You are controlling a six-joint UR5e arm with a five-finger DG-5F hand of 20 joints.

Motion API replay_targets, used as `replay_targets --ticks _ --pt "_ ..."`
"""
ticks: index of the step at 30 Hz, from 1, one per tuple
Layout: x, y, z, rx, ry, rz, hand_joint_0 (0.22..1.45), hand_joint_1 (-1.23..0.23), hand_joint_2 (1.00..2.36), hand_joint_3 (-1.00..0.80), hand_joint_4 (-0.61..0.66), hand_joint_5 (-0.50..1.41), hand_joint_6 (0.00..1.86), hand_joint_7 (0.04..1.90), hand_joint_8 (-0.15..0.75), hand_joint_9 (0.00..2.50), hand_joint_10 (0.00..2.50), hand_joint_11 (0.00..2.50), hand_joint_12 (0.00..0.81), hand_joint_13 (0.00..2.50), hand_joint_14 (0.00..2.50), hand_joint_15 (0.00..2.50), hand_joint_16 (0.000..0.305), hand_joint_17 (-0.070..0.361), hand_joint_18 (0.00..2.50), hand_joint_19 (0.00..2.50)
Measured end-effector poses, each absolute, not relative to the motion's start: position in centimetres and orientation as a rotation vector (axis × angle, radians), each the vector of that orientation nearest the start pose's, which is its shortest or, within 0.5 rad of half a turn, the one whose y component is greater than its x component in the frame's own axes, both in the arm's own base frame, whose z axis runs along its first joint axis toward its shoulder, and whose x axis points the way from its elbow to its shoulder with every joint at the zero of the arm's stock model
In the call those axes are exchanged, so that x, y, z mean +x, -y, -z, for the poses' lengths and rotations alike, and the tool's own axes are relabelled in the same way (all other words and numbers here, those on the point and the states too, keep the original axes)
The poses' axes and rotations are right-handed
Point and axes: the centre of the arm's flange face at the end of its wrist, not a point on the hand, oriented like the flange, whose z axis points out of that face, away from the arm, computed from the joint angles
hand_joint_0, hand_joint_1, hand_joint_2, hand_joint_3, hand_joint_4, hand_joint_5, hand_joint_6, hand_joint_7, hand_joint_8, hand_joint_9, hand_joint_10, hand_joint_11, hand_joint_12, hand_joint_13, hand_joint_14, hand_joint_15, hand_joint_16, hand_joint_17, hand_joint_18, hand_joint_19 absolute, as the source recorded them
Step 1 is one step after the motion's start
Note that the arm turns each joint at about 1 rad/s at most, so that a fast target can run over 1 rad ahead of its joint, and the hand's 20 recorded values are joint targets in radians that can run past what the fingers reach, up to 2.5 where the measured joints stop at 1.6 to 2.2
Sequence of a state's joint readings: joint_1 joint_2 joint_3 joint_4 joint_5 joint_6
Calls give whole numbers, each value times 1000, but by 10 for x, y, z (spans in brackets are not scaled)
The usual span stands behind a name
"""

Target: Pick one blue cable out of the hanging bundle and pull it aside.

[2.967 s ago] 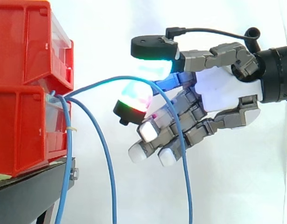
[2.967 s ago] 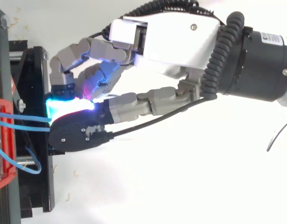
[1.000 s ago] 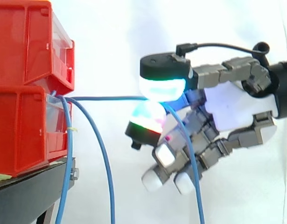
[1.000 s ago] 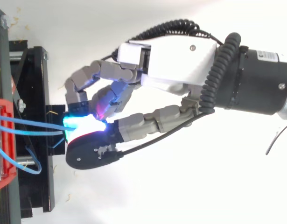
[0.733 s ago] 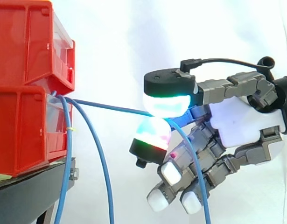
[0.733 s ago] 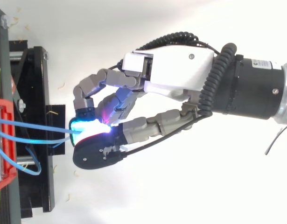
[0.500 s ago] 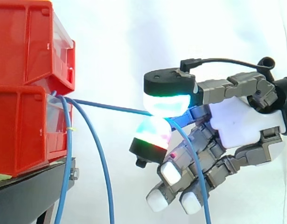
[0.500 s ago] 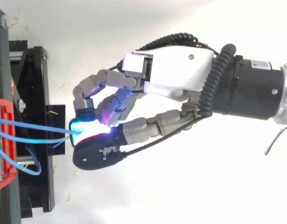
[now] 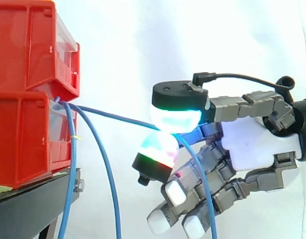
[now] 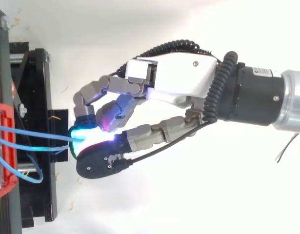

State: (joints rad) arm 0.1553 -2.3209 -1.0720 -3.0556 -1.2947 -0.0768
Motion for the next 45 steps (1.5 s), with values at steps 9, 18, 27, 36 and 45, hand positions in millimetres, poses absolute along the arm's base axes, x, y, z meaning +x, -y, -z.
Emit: replay_targets --ticks 9,18,27,36,45 --pt "766 42 -262 1278 -1278 -971 605 -674 1009 91 64 -132 930 1374 353 850 20 738 398 688 18 467 59 134 727 474" --pt "755 41 -235 1298 -1313 -949 603 -667 1007 90 76 -130 931 1360 355 848 19 742 395 696 18 491 60 134 704 479" --pt "746 39 -205 1280 -1292 -971 607 -674 1005 88 75 -127 932 1333 359 837 18 737 393 721 18 524 61 137 682 463" --pt "747 35 -198 1249 -1256 -1004 608 -677 1004 90 73 -126 932 1328 359 837 19 740 392 733 17 531 61 137 678 473" --pt "747 35 -198 1247 -1253 -1003 608 -677 1004 91 74 -126 931 1327 361 844 17 730 395 739 18 529 61 137 685 472"
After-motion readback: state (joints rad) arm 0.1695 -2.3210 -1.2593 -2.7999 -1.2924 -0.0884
